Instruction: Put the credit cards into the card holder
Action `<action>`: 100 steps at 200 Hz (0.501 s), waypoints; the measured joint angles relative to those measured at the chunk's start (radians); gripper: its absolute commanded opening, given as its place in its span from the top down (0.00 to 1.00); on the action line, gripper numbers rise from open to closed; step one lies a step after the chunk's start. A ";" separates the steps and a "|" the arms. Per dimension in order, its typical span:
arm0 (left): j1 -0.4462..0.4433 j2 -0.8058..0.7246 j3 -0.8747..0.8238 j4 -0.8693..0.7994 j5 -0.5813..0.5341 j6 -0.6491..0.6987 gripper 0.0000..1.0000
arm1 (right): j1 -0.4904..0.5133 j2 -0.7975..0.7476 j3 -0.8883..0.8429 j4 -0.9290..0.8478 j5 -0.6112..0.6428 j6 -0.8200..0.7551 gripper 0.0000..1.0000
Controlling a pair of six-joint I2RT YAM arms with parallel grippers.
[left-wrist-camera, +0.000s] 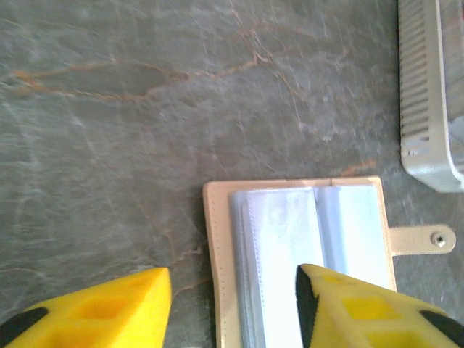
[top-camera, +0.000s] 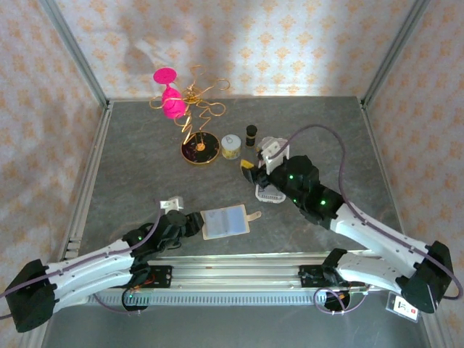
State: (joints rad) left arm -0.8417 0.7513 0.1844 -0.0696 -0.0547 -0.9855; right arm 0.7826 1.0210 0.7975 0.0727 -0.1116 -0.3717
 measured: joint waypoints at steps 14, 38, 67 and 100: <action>0.000 0.030 0.000 0.034 0.034 0.018 0.57 | -0.049 0.032 0.023 -0.116 -0.008 -0.179 0.39; 0.000 0.068 0.002 0.078 0.093 0.046 0.64 | -0.164 0.146 0.046 -0.304 -0.011 -0.438 0.39; 0.000 0.091 0.004 0.106 0.139 0.068 0.67 | -0.241 0.211 0.037 -0.403 -0.012 -0.661 0.38; 0.000 0.090 0.004 0.114 0.169 0.072 0.68 | -0.264 0.305 0.047 -0.425 -0.022 -0.803 0.39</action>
State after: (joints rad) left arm -0.8413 0.8417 0.1883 0.0441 0.1143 -0.9138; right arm 0.5190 1.3262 0.8440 -0.3527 -0.1333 -1.1744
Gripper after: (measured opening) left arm 0.325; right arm 0.615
